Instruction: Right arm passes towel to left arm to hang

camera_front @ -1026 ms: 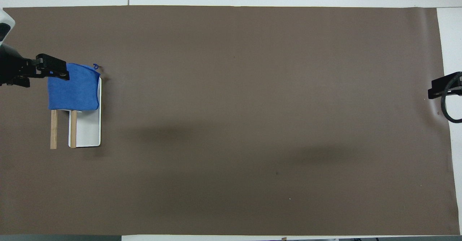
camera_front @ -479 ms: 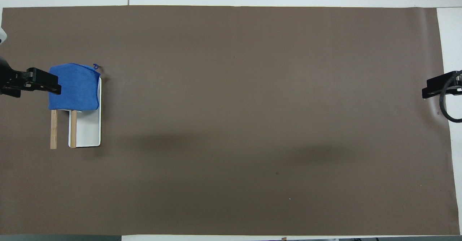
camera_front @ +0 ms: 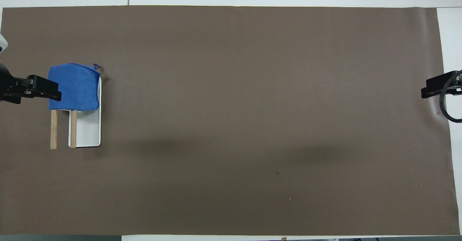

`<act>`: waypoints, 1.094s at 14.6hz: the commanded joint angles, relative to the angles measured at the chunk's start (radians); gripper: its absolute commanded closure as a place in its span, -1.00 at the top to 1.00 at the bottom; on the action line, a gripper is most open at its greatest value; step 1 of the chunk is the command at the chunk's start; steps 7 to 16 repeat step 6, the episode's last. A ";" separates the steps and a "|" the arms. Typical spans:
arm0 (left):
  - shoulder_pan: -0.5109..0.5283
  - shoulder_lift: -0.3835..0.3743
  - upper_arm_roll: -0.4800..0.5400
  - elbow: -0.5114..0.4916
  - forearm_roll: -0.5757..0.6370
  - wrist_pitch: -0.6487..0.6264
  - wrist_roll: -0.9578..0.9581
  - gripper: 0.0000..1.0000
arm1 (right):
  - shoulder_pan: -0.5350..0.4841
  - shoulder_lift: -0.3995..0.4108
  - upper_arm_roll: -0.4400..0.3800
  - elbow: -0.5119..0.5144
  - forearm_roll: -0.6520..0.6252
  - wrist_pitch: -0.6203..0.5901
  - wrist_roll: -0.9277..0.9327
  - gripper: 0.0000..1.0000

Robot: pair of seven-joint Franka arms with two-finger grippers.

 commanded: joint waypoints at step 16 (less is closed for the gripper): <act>0.008 -0.026 0.006 -0.034 -0.003 0.046 0.024 1.00 | 0.001 -0.023 -0.004 -0.031 0.017 0.021 -0.030 1.00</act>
